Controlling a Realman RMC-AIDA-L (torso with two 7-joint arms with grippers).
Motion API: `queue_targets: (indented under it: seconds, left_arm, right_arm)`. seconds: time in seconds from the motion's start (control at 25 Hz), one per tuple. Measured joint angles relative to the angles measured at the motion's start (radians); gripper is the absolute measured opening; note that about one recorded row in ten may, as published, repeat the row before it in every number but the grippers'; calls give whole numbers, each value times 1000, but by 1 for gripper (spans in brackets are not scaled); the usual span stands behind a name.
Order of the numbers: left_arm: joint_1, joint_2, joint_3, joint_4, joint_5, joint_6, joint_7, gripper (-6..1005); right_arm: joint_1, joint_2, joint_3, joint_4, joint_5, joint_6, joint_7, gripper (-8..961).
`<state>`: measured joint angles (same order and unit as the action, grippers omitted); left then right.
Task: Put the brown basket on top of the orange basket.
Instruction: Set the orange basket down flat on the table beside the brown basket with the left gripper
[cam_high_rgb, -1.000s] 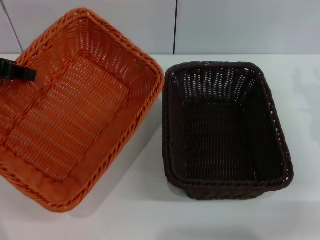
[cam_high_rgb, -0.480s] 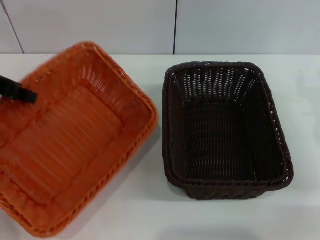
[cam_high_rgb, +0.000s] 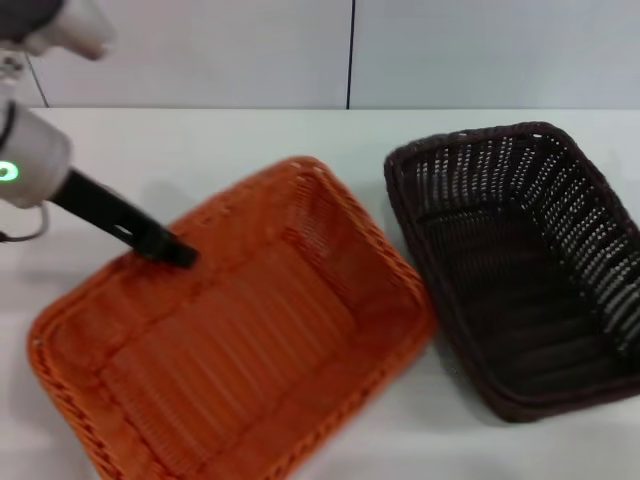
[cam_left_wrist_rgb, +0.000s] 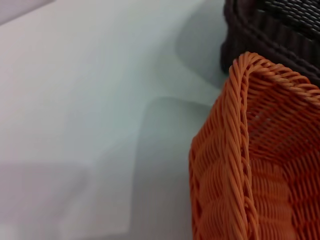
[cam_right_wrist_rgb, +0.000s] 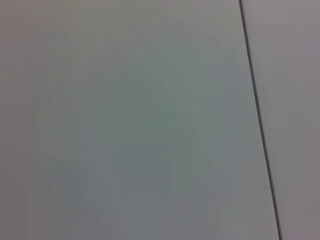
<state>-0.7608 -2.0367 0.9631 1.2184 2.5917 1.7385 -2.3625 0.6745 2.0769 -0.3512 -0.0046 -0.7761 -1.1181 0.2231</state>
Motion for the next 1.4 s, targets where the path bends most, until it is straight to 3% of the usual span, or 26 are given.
queue_targets:
  seconds: [0.12,0.24,0.28,0.96,1.4]
  left_arm:
    - [-25,-19,40,-16,-11,-28,13,156]
    - [-26,-20,46,-19,-16,-32,14,155]
    - [-52,-23,90,-52,-64,-64,21,155]
    - [-175,-22,126,-128,-181,-63,72,159]
    - [-187,-26,139,-137,-188,-49,111,163]
  right_arm:
    - [-2,0,0,1,0,0,1,568]
    - [-3,0,0,4,0,0,1,569]
    - [-3,0,0,4,0,0,1,569]
    - [-2,2,0,17,0,0,2,574]
    - [-7,3,0,35,0,-10,3,577]
